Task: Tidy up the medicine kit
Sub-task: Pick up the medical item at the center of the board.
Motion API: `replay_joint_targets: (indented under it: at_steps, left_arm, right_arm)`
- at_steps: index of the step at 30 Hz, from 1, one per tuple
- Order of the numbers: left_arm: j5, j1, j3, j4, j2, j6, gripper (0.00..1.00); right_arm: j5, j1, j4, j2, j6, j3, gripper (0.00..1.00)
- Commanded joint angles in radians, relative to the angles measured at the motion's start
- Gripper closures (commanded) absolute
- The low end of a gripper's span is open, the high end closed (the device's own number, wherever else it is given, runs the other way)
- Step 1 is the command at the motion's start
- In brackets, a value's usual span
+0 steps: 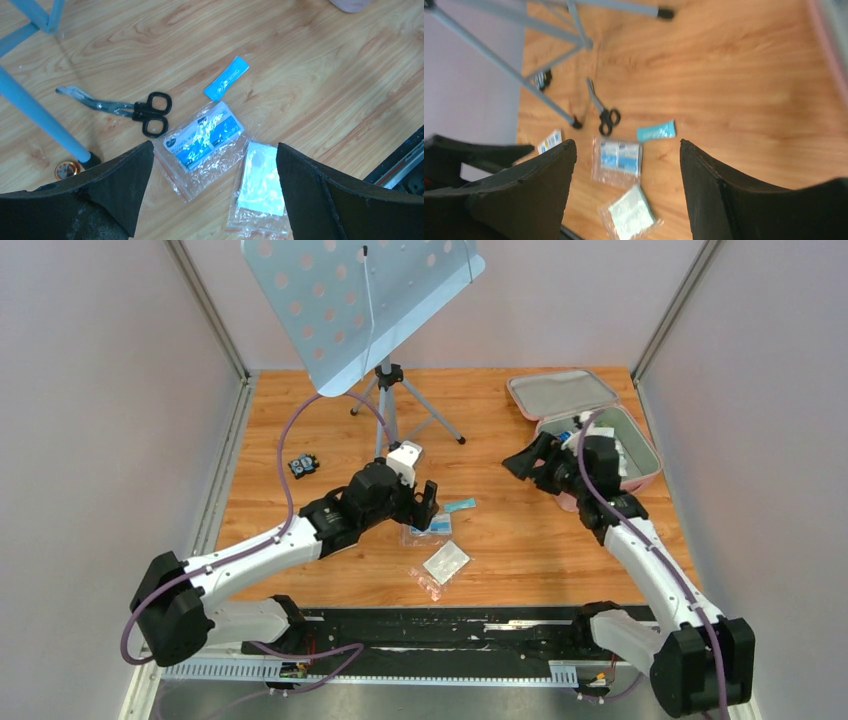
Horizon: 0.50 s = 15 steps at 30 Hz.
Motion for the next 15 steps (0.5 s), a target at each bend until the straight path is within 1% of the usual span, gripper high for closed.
replay_joint_targets:
  at_steps: [1, 4, 7, 10, 12, 15]
  left_arm:
    - [-0.047, -0.004, -0.027, -0.059, -0.061, -0.05, 0.0]
    - [-0.042, -0.005, -0.049, -0.093, -0.064, -0.08, 0.0]
    - [-0.059, -0.005, -0.058, -0.119, -0.081, -0.111, 0.0]
    - [-0.079, -0.005, -0.083, -0.121, -0.142, -0.131, 0.0]
    - [-0.096, -0.005, -0.097, -0.118, -0.18, -0.128, 0.0]
    - [-0.119, -0.005, -0.099, -0.133, -0.208, -0.115, 0.0]
  right_arm:
    - [0.054, 0.161, -0.053, 0.052, -0.035, -0.039, 0.28]
    - [0.095, 0.26, -0.075, 0.126, -0.059, -0.027, 0.33]
    - [0.113, 0.306, -0.155, 0.257, -0.167, 0.06, 0.34]
    - [0.125, 0.338, -0.227, 0.392, -0.315, 0.174, 0.31]
    - [0.098, 0.365, -0.242, 0.475, -0.471, 0.23, 0.28]
    - [0.15, 0.412, -0.25, 0.553, -0.631, 0.289, 0.28]
